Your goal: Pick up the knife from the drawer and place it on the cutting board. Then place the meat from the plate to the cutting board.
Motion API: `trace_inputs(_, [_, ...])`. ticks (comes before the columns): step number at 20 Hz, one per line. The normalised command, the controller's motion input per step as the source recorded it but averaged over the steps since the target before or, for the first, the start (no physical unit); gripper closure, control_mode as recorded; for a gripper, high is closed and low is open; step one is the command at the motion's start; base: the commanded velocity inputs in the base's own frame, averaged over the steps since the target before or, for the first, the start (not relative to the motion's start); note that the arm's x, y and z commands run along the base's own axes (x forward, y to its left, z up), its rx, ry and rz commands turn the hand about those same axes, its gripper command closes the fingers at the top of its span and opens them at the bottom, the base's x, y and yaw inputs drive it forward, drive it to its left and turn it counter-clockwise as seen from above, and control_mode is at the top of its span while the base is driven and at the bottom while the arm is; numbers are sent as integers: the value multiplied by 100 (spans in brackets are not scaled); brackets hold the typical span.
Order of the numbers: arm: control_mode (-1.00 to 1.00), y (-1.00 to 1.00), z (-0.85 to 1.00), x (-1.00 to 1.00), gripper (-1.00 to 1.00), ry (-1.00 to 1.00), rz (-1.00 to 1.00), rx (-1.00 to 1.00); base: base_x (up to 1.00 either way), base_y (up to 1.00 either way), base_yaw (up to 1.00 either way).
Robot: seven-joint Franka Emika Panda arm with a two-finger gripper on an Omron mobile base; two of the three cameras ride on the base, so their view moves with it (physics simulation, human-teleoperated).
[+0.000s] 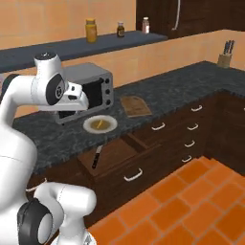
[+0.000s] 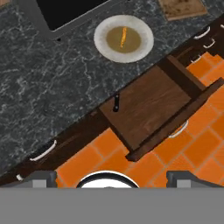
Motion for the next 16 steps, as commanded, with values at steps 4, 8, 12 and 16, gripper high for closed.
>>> trace_inputs(4, [100,0,0,0,-100,0,0,0,0,2,-77])
trace_inputs(8, [100,0,0,0,-100,0,0,0,1,48,-54])
trace_inputs(12, [100,0,0,0,-100,0,0,0,15,57,-32])
trace_inputs(16, [100,0,0,0,-100,0,0,0,2,24,-31])
